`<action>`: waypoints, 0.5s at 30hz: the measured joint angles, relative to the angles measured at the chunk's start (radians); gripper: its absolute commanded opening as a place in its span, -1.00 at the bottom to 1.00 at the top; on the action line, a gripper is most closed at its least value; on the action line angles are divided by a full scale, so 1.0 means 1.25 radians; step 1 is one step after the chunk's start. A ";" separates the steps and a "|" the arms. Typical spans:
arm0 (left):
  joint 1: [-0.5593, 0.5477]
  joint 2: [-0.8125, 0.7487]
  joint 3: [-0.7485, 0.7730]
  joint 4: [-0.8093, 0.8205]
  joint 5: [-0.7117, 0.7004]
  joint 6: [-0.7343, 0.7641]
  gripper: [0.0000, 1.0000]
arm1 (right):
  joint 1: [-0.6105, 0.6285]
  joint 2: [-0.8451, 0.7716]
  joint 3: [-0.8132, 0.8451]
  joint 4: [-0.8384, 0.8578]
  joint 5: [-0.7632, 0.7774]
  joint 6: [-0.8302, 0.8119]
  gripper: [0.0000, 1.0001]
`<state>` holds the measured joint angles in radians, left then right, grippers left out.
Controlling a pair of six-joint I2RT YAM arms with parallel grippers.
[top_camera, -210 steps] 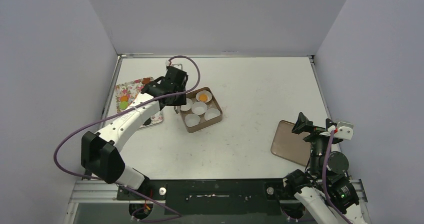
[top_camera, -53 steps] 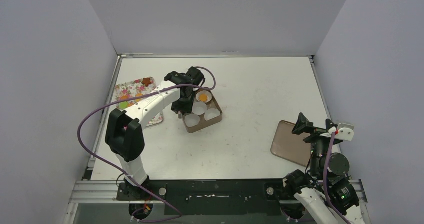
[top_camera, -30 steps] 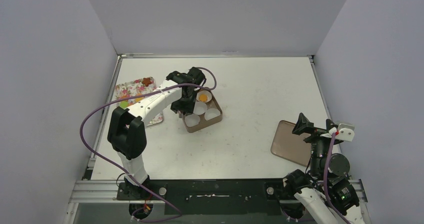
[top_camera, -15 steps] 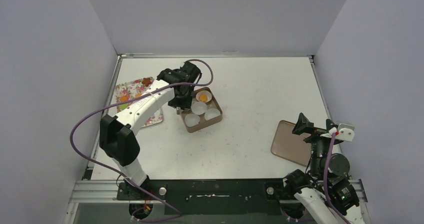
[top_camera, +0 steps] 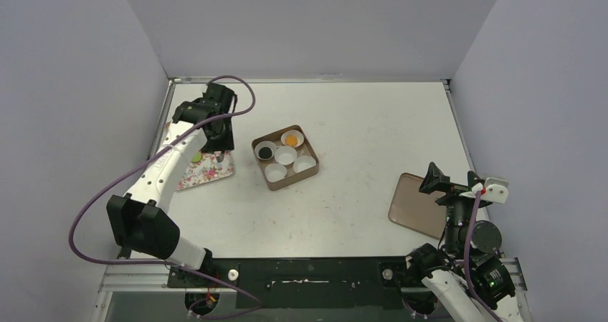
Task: Pack the cookies
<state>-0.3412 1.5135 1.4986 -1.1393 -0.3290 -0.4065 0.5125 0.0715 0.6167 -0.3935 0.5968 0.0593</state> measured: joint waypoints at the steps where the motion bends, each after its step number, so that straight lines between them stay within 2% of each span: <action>1: 0.023 -0.010 -0.010 0.000 0.000 0.002 -0.25 | 0.000 0.000 0.000 0.000 0.000 0.000 1.00; 8: 0.163 -0.053 -0.087 0.010 -0.001 0.029 -0.25 | 0.000 0.000 0.000 0.000 0.000 0.000 1.00; 15: 0.187 -0.056 -0.154 0.022 -0.025 0.043 -0.25 | 0.000 0.000 -0.002 0.003 0.000 -0.002 1.00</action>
<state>-0.1074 1.4437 1.3056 -1.1122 -0.3599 -0.3531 0.5125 0.0715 0.6147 -0.3901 0.5968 0.0563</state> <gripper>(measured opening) 0.379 0.999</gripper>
